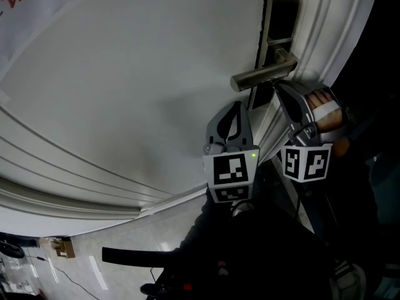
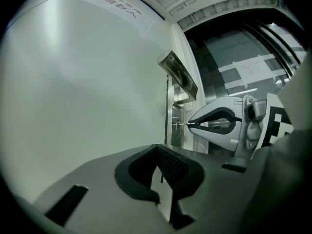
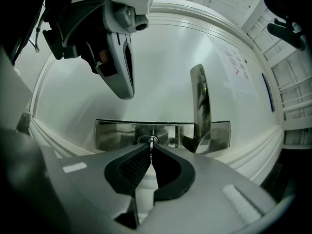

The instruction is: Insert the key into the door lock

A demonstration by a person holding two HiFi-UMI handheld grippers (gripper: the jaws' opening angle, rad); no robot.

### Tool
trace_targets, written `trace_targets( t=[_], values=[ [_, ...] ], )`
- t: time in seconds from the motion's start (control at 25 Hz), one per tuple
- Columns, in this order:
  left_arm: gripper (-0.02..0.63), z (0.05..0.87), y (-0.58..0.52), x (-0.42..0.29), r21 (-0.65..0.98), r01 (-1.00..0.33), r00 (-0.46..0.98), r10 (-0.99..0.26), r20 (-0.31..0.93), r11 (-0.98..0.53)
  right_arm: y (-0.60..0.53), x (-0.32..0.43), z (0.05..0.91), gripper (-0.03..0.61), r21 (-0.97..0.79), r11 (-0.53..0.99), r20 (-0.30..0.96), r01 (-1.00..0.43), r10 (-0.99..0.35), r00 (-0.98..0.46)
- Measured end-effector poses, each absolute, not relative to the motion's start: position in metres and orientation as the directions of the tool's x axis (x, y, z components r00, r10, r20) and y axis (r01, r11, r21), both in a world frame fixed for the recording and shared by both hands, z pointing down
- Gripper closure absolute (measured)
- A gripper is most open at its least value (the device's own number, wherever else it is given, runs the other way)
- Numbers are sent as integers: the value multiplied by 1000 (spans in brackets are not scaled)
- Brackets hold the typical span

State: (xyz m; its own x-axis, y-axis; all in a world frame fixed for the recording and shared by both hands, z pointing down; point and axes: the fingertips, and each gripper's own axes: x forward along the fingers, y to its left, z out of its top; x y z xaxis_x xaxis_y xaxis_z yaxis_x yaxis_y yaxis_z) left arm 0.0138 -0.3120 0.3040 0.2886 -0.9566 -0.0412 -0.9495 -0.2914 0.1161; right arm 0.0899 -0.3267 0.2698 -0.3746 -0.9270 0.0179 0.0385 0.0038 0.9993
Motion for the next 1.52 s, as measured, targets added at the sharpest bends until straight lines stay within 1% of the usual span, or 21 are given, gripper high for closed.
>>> trace_targets(
  t=[1.52],
  values=[
    [612,303,-313,16,119,-935,332,-942,-47,-335,-327,89,270,566,998,0,22,63,-935,-353]
  ],
)
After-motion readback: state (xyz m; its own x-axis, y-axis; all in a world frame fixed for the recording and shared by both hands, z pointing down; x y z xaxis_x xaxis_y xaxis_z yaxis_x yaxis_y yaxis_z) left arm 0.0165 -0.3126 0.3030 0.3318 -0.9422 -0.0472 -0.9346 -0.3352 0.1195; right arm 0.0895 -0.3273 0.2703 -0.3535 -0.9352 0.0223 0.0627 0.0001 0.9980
